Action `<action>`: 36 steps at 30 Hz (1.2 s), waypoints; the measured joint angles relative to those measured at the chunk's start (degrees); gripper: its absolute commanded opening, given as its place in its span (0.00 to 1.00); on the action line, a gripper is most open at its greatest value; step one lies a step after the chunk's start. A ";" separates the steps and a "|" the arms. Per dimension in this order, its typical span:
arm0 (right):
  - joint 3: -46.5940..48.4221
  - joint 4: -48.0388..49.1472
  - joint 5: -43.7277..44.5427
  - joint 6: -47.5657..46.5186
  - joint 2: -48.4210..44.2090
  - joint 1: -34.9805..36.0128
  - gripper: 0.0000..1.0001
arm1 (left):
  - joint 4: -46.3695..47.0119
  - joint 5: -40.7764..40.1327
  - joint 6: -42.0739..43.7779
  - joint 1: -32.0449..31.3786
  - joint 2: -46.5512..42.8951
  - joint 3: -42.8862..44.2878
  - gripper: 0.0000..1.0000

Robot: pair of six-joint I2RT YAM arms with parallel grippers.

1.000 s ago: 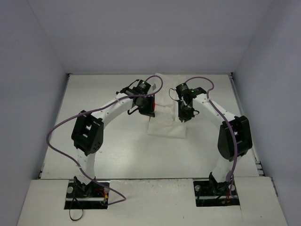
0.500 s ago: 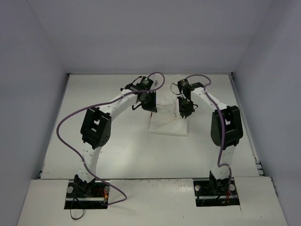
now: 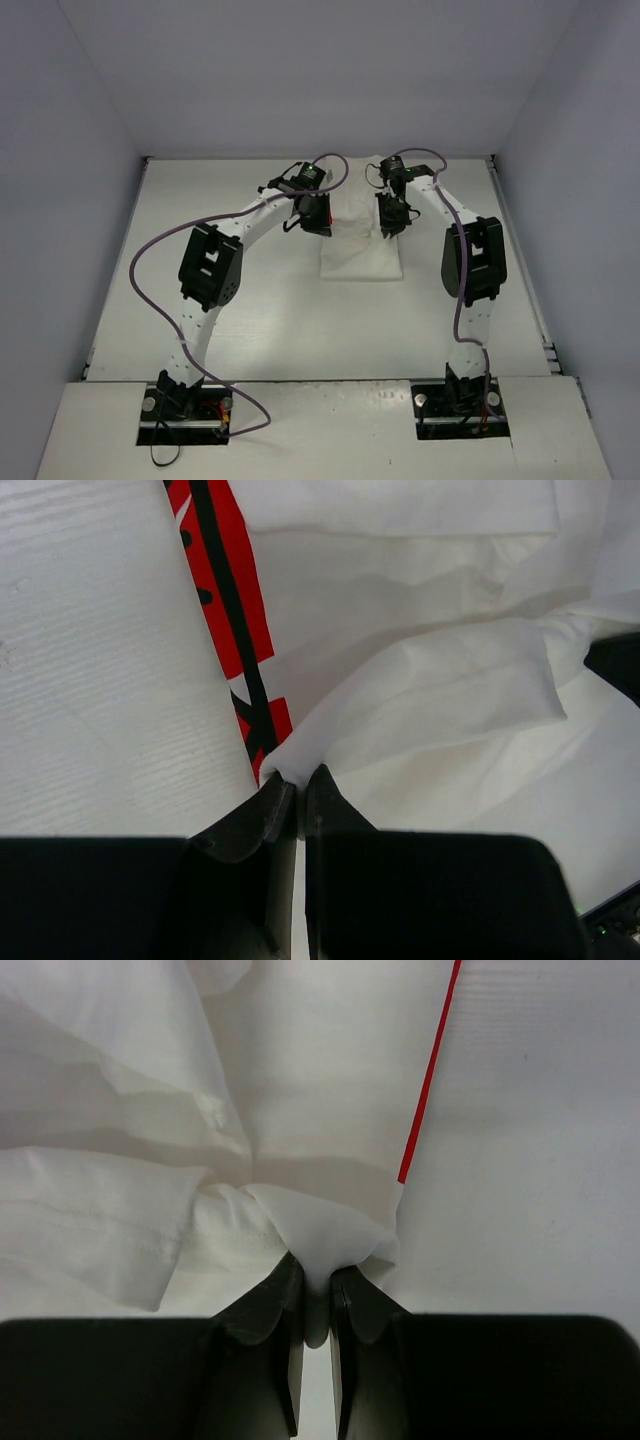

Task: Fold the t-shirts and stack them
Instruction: Fold the folded rectangular tshirt in 1/3 of the way

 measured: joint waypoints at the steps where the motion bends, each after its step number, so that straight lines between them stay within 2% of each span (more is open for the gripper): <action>1: 0.44 0.05 -0.17 -0.24 0.46 -0.09 0.01 | 0.03 -0.08 -0.05 0.09 0.49 0.74 0.00; 4: 1.59 -0.02 -0.95 -0.56 2.03 -0.80 0.14 | 0.05 -0.09 -0.16 0.56 2.42 3.88 0.02; 9: 5.85 -0.43 -2.65 -0.80 4.65 -2.94 0.28 | 0.24 0.18 -0.18 1.38 5.85 9.38 0.25; 11: 8.18 -0.68 -3.24 -0.74 4.98 -3.83 0.36 | 0.45 0.26 -0.25 1.78 6.36 10.55 0.30; 12: 9.55 -0.82 -3.45 -0.74 5.07 -4.19 0.36 | 0.62 0.34 -0.23 1.98 6.38 10.76 0.30; 13: 11.22 -0.95 -3.59 -0.74 5.22 -4.48 0.36 | 0.88 0.38 -0.27 2.29 6.38 10.93 0.34; 16: 16.29 -0.57 -3.81 -0.66 5.64 -5.36 0.35 | 2.45 0.54 -0.62 3.28 6.38 11.18 0.37; 20: 20.81 -0.19 -3.80 -1.15 5.68 -6.29 0.22 | 4.60 0.82 -1.24 4.88 6.26 11.18 0.38; 23: 21.22 0.52 -5.57 -3.64 5.30 -6.46 0.16 | 5.73 0.78 -1.07 5.64 4.70 9.83 0.37; 26: 16.12 2.26 -8.45 -6.94 3.15 -5.94 0.12 | 7.28 0.12 -0.14 5.67 -0.29 3.88 0.37; 31: -1.17 4.05 -16.38 -12.40 -3.93 -4.15 0.09 | 10.09 -2.89 0.38 2.86 -12.88 -11.51 0.37; 36: -7.49 5.89 -24.59 -16.14 -4.78 -3.38 0.09 | 13.69 -5.31 0.12 -3.51 -17.66 -20.94 0.36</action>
